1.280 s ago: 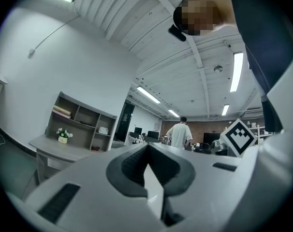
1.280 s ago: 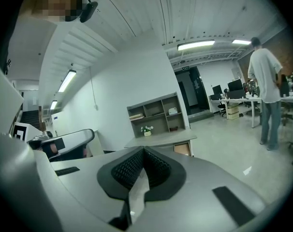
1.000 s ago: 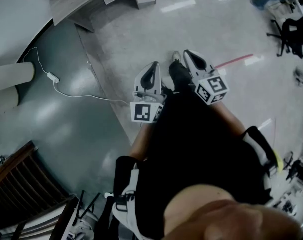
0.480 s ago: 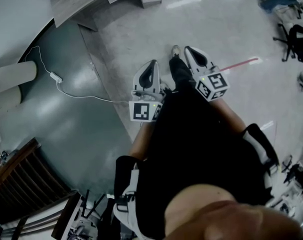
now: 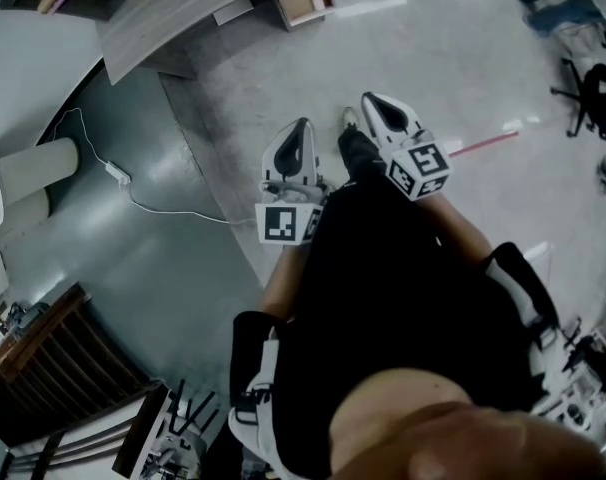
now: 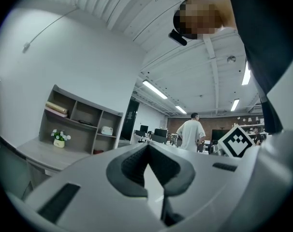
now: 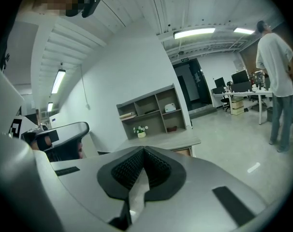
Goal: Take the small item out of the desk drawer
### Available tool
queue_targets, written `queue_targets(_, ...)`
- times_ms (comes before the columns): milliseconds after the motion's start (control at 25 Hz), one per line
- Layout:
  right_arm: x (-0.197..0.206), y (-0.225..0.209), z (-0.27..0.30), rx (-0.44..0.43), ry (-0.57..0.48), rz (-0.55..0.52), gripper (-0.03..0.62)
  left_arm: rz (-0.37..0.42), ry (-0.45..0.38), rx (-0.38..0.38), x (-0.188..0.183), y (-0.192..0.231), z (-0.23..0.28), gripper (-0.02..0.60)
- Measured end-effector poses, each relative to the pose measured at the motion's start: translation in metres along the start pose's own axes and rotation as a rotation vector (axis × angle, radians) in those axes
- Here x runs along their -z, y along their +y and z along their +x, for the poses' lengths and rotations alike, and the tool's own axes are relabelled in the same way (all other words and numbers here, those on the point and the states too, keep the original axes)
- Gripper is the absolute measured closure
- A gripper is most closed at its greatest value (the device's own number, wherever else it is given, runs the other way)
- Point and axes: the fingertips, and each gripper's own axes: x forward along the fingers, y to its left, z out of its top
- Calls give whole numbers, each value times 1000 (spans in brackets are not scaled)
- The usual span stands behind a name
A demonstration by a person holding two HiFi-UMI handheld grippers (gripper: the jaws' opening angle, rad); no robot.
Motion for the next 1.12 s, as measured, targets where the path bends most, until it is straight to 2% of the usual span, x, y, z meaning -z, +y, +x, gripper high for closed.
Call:
queue_targets(480, -40, -92, 76, -32, 29, -16, 595, 39, 18, -63, -10, 14, 109, 583)
queue_targets(720, -37, -126, 105, -6, 70, -10, 595, 35, 17, -82, -12, 24, 137, 583)
queue_targets(1120, -29, -162, 167, 28, 125, 5, 595, 11, 9, -64, -11, 59, 190, 583)
